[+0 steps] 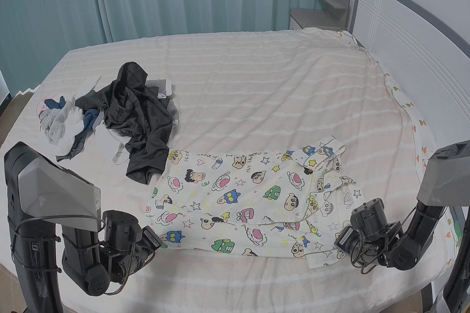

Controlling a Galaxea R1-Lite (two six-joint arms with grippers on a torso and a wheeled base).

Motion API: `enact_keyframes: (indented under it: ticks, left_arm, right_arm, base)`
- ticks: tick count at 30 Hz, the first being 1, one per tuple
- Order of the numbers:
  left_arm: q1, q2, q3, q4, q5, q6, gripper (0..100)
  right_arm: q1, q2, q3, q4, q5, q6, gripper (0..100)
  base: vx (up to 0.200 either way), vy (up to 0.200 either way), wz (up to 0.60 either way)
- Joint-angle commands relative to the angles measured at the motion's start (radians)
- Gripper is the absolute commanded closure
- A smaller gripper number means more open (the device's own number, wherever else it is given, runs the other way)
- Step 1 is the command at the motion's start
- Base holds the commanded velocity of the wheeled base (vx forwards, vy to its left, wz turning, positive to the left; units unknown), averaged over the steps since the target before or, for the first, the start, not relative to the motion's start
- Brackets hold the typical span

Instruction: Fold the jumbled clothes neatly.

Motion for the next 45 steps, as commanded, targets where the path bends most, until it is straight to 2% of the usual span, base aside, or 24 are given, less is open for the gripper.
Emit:
enact_keyframes:
  ticks: [1, 5, 16, 29, 39, 40, 45]
  left_arm:
    - [0.005, -0.006, 0.032, -0.001, 0.001, 0.012, 100]
    - [0.003, -0.007, 0.072, -0.001, -0.001, 0.026, 100]
    - [0.001, -0.006, 0.181, -0.009, -0.033, 0.027, 100]
    - [0.0, 0.003, 0.182, 0.065, -0.055, 0.024, 100]
    - [0.003, 0.005, 0.182, 0.059, -0.059, 0.024, 100]
    - [0.003, 0.005, 0.182, 0.057, -0.059, 0.024, 0]
    - [0.003, 0.003, 0.182, 0.031, -0.048, 0.029, 0]
  right_arm:
    - [-0.003, -0.026, 0.026, 0.0, -0.001, -0.011, 100]
    - [-0.003, -0.079, 0.06, 0.002, 0.042, -0.022, 100]
    - [0.005, -0.087, 0.146, 0.002, 0.076, -0.046, 100]
    - [0.019, -0.075, 0.19, 0.0, 0.1, -0.059, 100]
    - [0.015, -0.049, 0.18, -0.008, 0.108, -0.057, 100]
    - [0.015, -0.047, 0.18, -0.008, 0.108, -0.057, 0]
    - [0.023, -0.061, 0.187, -0.009, 0.106, -0.06, 0]
  base:
    - [0.0, 0.0, 0.0]
    - [0.0, 0.0, 0.0]
    - [0.0, 0.0, 0.0]
    - [0.0, 0.0, 0.0]
    - [0.0, 0.0, 0.0]
    - [0.0, 0.0, 0.0]
    - [0.0, 0.0, 0.0]
